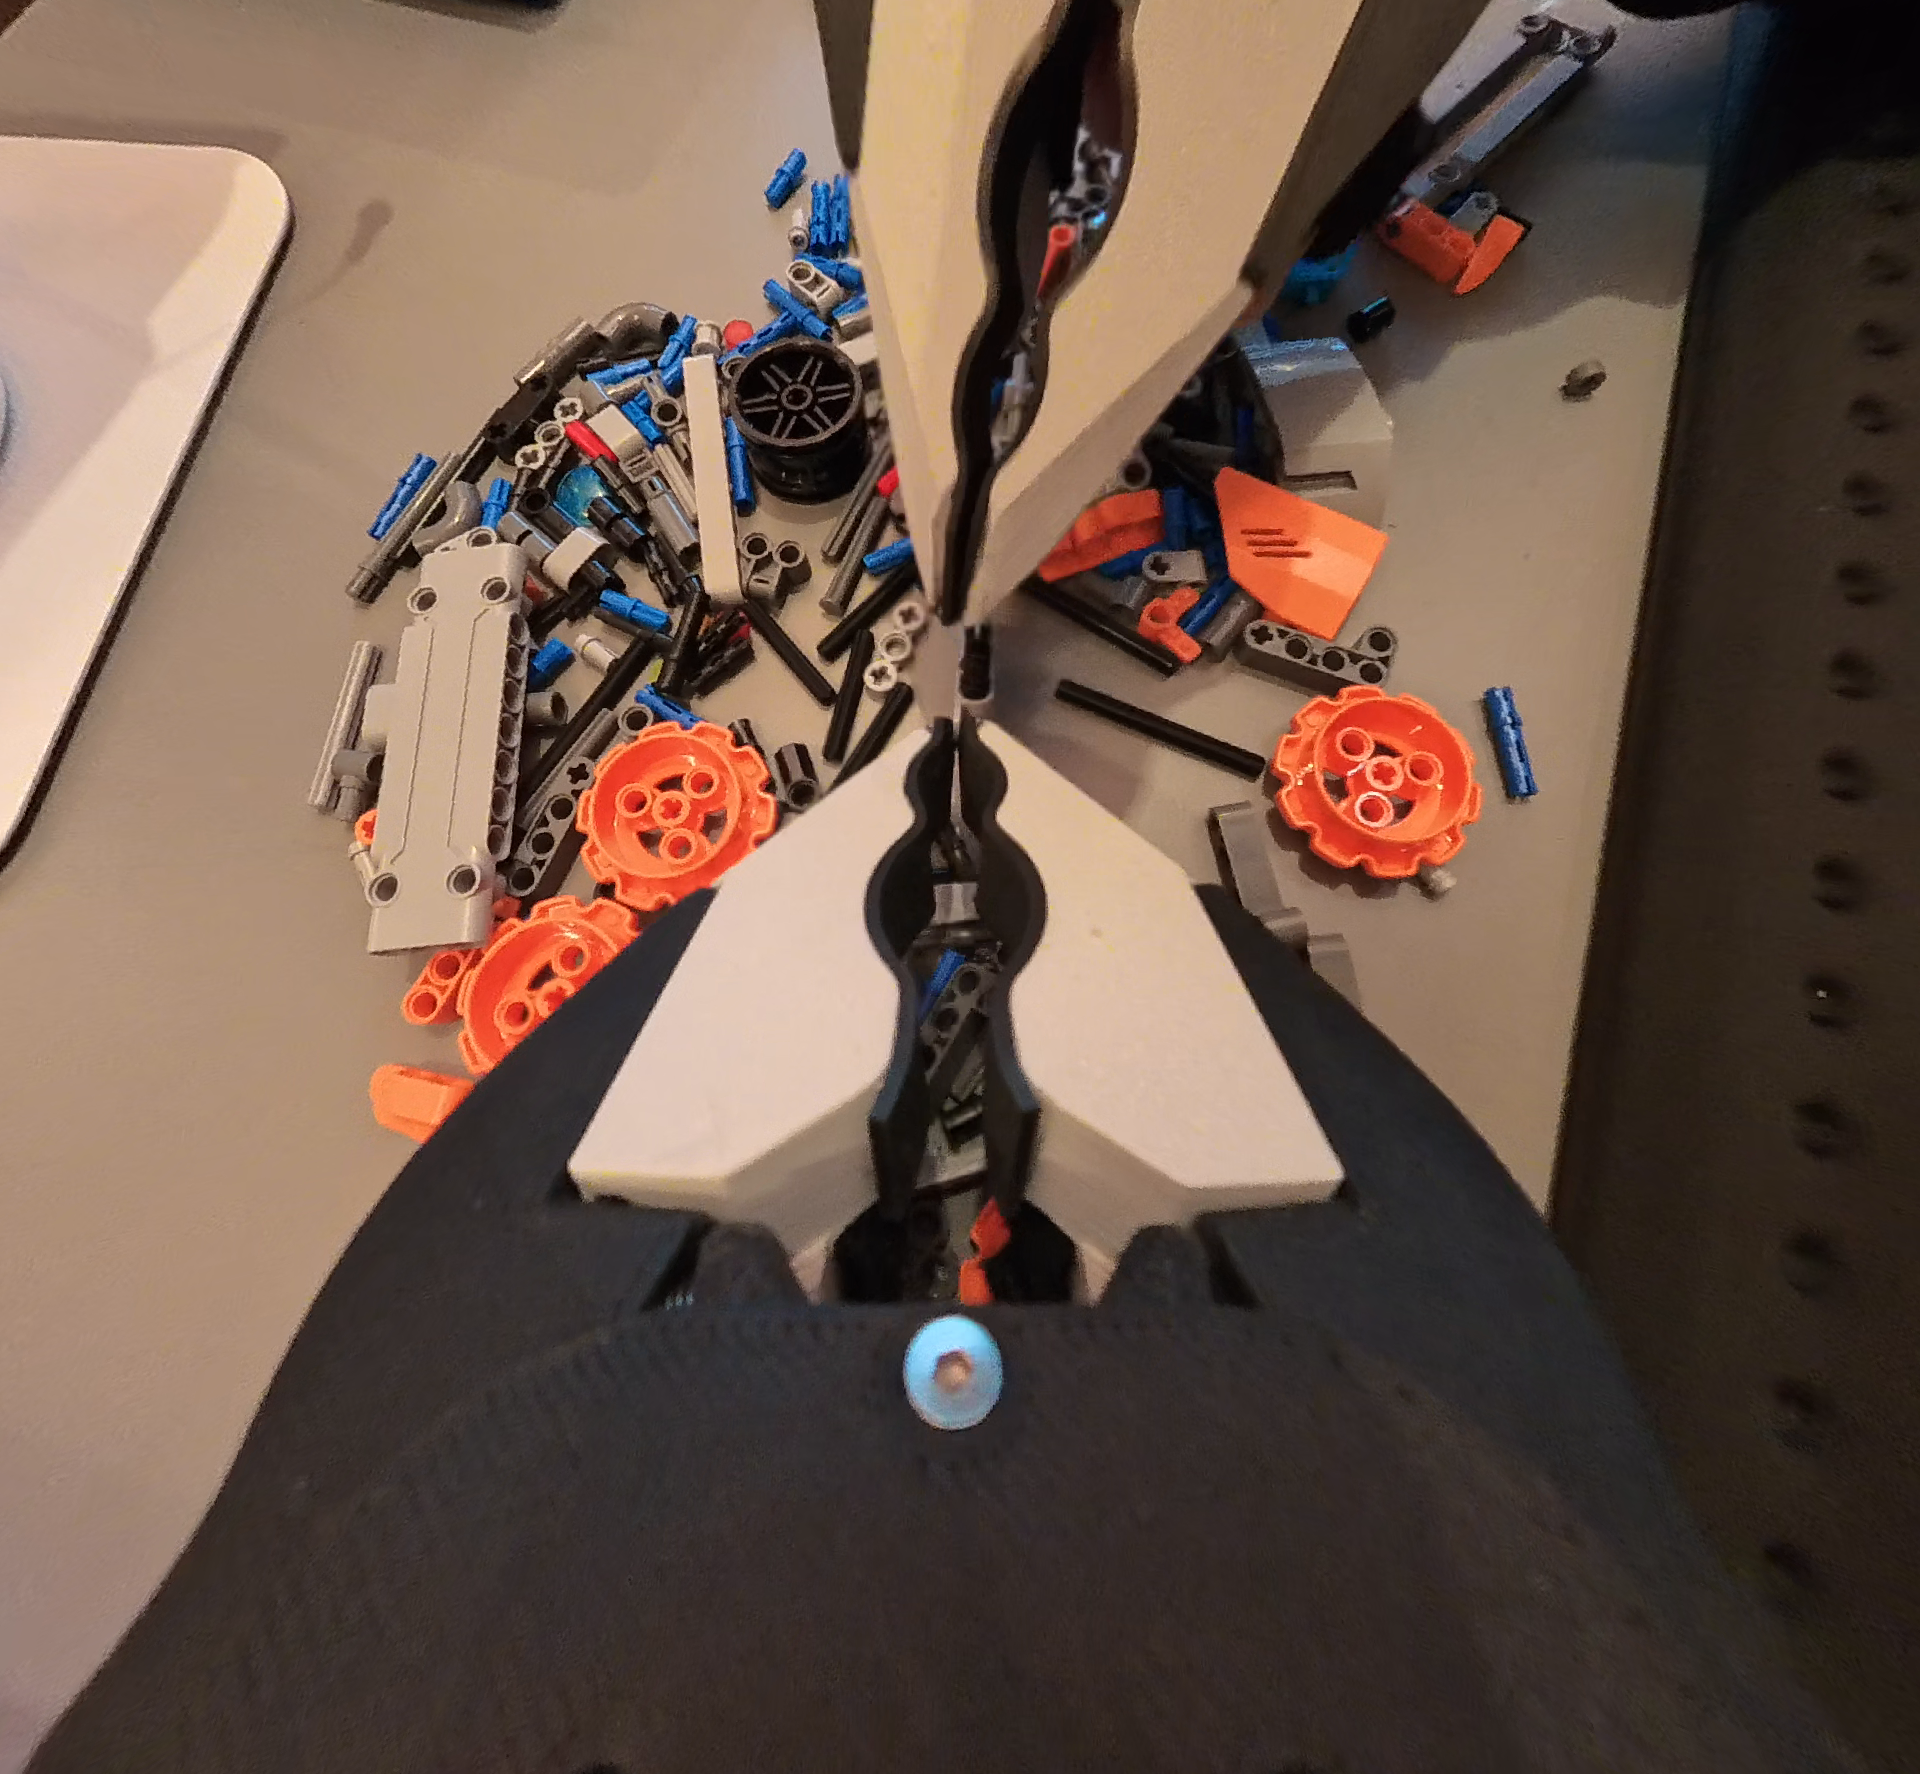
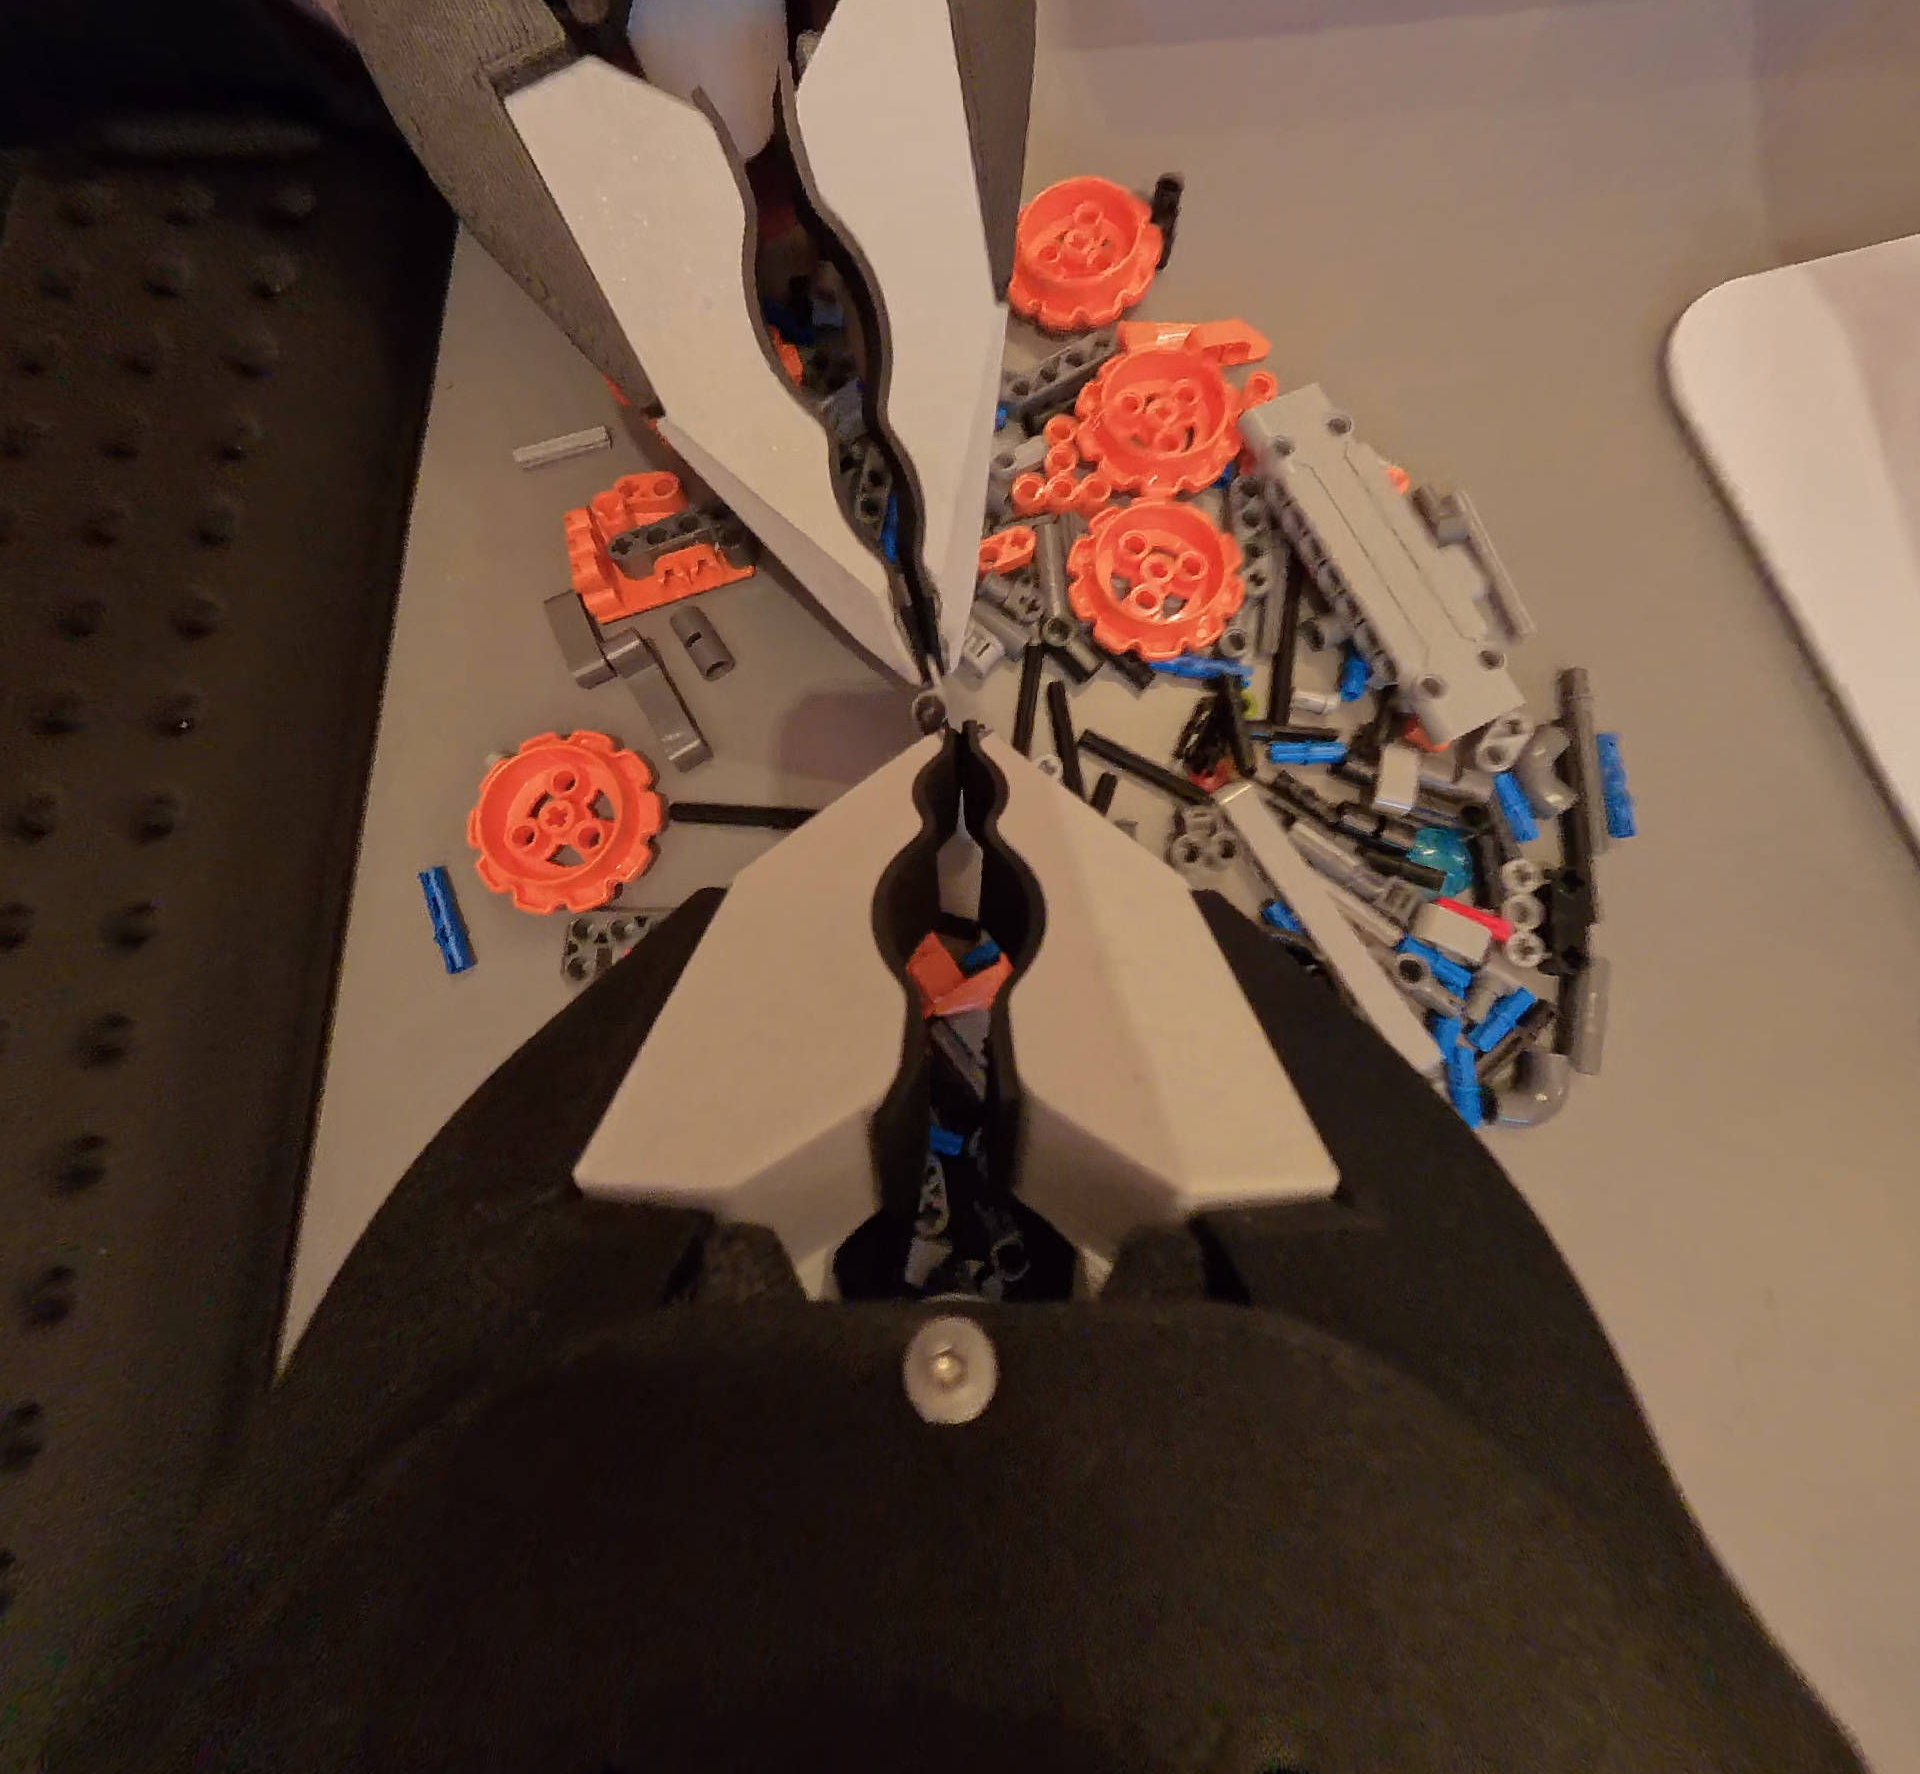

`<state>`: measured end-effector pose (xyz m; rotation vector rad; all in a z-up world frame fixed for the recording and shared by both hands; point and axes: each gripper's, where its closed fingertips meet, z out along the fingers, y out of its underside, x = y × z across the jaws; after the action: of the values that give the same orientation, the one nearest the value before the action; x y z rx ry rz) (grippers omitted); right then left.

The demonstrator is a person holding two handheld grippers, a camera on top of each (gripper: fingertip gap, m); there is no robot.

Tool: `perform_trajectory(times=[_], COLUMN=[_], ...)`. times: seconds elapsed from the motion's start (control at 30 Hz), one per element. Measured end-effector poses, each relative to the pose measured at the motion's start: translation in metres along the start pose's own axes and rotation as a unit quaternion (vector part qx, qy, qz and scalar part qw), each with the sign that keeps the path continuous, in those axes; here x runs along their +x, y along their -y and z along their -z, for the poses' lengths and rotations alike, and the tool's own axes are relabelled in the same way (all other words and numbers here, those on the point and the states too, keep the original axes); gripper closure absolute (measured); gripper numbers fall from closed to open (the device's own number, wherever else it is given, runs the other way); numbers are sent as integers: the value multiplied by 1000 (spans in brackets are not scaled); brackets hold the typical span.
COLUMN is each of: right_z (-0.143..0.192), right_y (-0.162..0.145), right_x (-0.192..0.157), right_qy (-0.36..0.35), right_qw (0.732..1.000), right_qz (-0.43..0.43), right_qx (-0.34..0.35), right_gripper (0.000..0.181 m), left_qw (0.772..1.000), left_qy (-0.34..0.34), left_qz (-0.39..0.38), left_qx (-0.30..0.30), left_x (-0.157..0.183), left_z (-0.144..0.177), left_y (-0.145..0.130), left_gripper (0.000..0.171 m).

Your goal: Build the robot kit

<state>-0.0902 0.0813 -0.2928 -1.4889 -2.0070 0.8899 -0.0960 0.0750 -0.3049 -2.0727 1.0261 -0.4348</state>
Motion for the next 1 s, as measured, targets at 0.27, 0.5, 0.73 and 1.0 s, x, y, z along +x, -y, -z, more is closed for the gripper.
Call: perform_trajectory(times=[0.27, 0.5, 0.73, 1.0], right_z=[-2, -7, -10, -18], right_y=[3, 1, -1, -5], right_x=[-4, -6, -6, -9], right_qy=[9, 8, 0, -4], right_qw=[1000, 1000, 1000, 999], right_qz=[0, 8, 12, 28], right_qx=[9, -3, -17, -37], right_gripper=[181, 181, 181, 181], left_qw=[1000, 999, 999, 998], left_qy=[4, 16, 22, 20], left_qz=[-9, -25, -31, -37], left_qx=[-3, -21, -34, -56], left_x=[0, 0, 1, 4], left_z=[-1, -4, -8, -14], left_y=[1, -3, -7, -15], left_gripper=[171, 171, 171, 171])
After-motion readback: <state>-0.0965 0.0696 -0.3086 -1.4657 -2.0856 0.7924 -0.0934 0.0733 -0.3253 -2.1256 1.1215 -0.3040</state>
